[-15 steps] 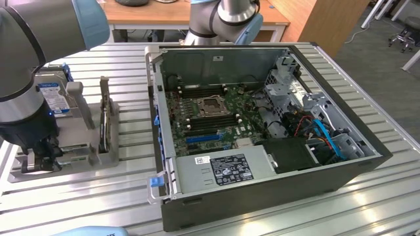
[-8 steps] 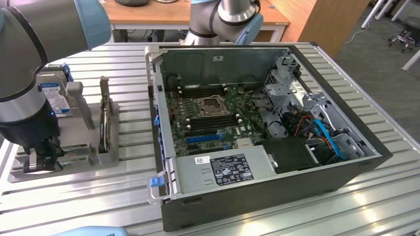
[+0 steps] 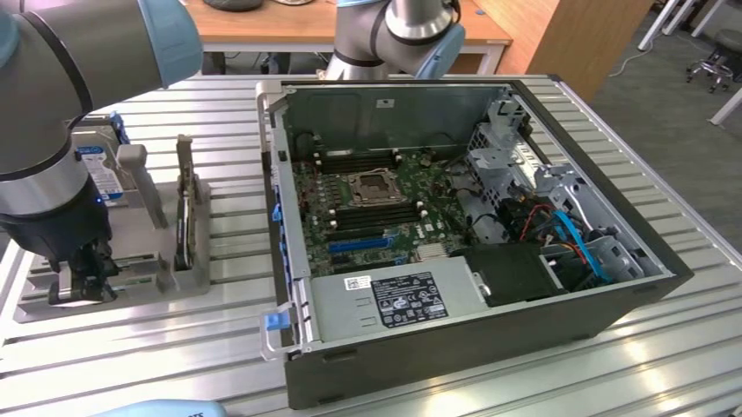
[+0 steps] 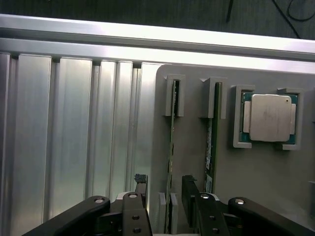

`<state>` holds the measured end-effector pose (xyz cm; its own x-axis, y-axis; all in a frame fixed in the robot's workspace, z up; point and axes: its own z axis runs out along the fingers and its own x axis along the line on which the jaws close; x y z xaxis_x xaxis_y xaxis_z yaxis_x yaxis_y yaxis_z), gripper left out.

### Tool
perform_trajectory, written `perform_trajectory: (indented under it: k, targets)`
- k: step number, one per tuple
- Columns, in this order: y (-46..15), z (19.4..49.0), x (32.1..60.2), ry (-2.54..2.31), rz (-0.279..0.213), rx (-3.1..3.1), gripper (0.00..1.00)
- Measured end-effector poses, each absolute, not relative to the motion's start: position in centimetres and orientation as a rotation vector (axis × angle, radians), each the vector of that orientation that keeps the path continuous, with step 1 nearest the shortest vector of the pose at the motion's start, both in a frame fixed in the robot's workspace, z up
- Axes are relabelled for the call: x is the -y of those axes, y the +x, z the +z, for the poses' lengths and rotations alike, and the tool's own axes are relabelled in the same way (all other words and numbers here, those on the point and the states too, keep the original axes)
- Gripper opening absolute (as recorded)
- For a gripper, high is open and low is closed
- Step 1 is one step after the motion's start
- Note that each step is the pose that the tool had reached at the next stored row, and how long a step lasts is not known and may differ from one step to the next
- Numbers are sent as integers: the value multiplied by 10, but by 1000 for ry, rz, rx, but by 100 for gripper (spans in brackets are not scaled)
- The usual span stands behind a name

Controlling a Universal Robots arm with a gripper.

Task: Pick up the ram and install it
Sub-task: 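Pick up the ram and move it above insertion slot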

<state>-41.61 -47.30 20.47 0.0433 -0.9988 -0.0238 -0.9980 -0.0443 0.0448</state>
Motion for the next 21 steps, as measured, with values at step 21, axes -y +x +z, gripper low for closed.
perform_trajectory:
  k: [21]
  targets:
    - [-416, 202, 473, 2258, -76, 2160, 33]
